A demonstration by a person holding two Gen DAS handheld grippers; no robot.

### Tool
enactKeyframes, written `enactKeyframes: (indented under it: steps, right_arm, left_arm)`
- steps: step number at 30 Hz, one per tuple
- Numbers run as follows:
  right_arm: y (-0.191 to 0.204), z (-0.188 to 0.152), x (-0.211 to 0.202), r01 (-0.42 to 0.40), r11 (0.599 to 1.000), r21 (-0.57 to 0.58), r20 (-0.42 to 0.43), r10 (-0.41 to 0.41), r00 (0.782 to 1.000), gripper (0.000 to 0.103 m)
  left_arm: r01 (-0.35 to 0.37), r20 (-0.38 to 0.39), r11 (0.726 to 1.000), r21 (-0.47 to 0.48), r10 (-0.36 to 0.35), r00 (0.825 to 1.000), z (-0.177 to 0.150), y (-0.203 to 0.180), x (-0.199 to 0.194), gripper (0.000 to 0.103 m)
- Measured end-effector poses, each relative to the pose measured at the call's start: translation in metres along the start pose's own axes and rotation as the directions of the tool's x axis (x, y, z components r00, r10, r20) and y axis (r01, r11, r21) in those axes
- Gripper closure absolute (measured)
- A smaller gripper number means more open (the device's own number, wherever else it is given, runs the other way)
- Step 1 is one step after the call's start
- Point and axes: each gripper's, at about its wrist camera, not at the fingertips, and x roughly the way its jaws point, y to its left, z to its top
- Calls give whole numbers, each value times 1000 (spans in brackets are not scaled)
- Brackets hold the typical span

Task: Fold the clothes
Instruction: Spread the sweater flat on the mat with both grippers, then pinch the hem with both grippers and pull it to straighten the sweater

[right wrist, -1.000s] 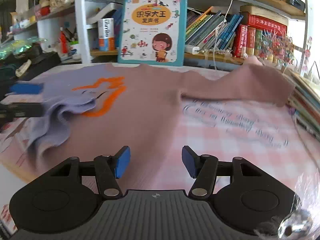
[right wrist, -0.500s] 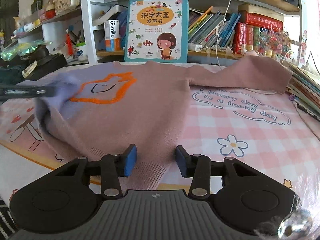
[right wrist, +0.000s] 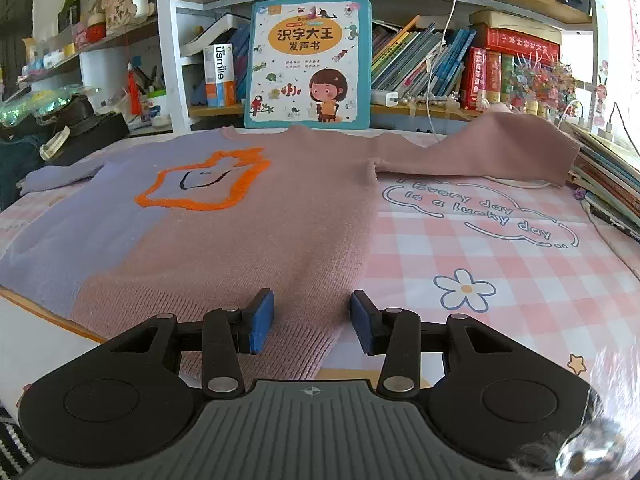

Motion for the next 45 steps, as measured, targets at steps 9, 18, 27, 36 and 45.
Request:
enactKeyframes:
  steps: [9, 18, 27, 36, 45]
  right_arm:
    - [1, -3, -1, 7, 1000, 7, 17, -7, 1000, 63]
    - [3, -4, -1, 12, 1000, 10, 23, -13, 1000, 63]
    - [7, -3, -2, -18, 999, 35, 21, 17, 1000, 90]
    - [28, -8, -20, -119, 993, 3, -17, 119, 993, 91]
    - [22, 0, -14, 21, 1000, 0, 36, -21, 999, 92]
  left_arm:
    - [-94, -114, 989, -114, 81, 990, -25, 32, 35, 34]
    - [-41, -86, 963, -267, 18, 996, -32, 54, 43, 36]
    - [53, -82, 967, -249, -75, 994, -31, 38, 56, 98]
    - [-27, -96, 972, -235, 5, 995, -36, 53, 39, 98]
    - [39, -96, 977, -212, -61, 994, -33, 38, 43, 98]
